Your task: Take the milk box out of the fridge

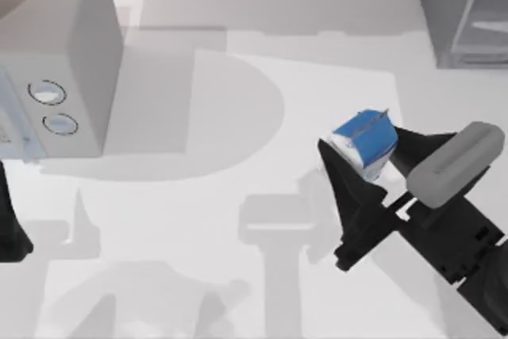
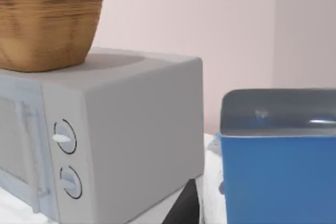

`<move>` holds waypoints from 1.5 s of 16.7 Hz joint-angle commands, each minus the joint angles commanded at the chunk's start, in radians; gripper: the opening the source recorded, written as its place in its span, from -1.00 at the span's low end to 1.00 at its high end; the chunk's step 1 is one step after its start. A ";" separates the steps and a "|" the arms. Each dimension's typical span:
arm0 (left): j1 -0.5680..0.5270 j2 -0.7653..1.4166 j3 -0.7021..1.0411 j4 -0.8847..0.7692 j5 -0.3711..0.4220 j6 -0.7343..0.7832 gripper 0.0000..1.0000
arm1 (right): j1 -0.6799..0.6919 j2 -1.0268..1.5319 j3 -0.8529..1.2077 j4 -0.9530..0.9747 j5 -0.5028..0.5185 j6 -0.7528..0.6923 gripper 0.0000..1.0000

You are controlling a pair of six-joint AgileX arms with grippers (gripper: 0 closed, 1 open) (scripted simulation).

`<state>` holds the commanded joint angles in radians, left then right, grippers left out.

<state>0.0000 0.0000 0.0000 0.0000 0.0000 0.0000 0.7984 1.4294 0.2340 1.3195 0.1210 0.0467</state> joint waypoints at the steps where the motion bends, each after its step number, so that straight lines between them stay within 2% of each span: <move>1: 0.000 0.000 0.000 0.000 0.000 0.000 1.00 | 0.029 0.082 0.019 0.057 0.008 0.001 -1.00; 6: 0.000 0.000 0.000 0.000 0.000 0.000 1.00 | 0.116 0.445 0.125 0.270 0.043 -0.008 -1.00; 11: 0.000 0.000 0.000 0.000 0.000 0.000 1.00 | 0.140 0.683 0.209 0.376 0.067 -0.024 -1.00; 21: 0.000 0.000 0.000 0.000 0.000 0.000 1.00 | 0.137 0.769 0.242 0.401 0.074 -0.029 -1.00; 25: 0.000 0.000 0.000 0.000 0.000 0.000 1.00 | 0.125 0.836 0.355 0.353 0.064 -0.033 -1.00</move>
<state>0.0000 0.0000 0.0000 0.0000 0.0000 0.0000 0.9234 2.2658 0.5893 1.6726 0.1853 0.0142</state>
